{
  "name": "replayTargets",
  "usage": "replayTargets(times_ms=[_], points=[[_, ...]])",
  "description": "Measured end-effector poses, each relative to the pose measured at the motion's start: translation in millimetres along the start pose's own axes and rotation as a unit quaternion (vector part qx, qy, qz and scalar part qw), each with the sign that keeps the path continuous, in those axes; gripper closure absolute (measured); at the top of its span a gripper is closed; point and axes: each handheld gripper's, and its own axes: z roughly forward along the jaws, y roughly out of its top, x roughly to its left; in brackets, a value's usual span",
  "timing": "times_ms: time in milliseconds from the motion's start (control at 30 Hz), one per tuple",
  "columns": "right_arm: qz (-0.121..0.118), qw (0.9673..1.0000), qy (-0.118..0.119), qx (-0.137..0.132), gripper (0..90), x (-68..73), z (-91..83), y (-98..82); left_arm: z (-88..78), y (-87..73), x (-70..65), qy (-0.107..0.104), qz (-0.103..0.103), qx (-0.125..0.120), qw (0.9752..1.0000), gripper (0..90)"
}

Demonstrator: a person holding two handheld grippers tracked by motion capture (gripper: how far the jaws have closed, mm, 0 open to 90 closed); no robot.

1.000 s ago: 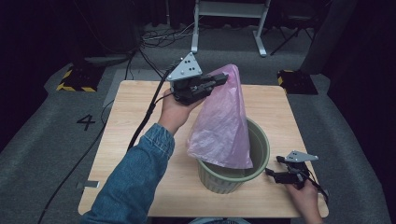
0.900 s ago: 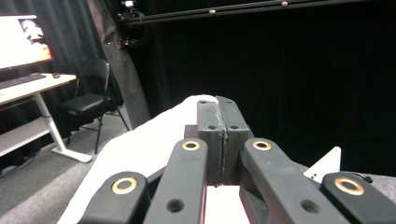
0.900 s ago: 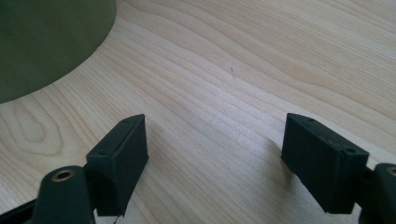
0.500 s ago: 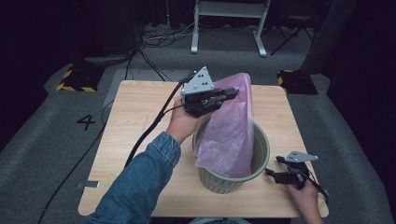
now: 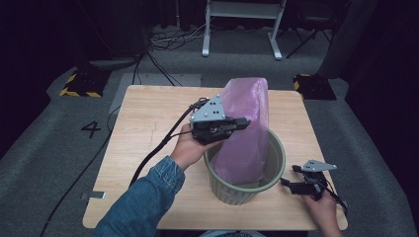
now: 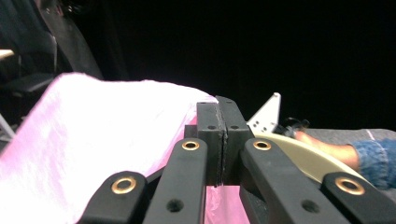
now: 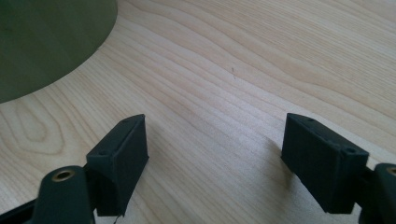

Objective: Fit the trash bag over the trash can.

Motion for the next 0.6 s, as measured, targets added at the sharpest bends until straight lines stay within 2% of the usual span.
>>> replayTargets(times_ms=[233, 267, 400, 600], points=[[0.000, 1.0000, 0.000, 0.000, 22.6, 0.0, 0.0, 0.0, -8.6, -18.6, -11.1, -0.014, -0.017, 0.004, 0.9998, 89.3], [0.000, 1.0000, -0.001, 0.000, 22.9, 0.1, -0.3, -0.2, -8.8, -21.1, -13.0, -0.017, -0.018, 0.011, 0.9996, 89.2], [0.000, 1.0000, -0.001, 0.000, 24.0, 0.3, -1.5, -1.2, -9.7, -28.9, -21.8, -0.020, -0.013, 0.026, 0.9994, 89.2], [-0.001, 1.0000, 0.001, 0.001, 27.9, -0.8, -3.4, -1.6, -15.2, -31.1, -36.5, -0.044, -0.009, 0.029, 0.9986, 89.2]])
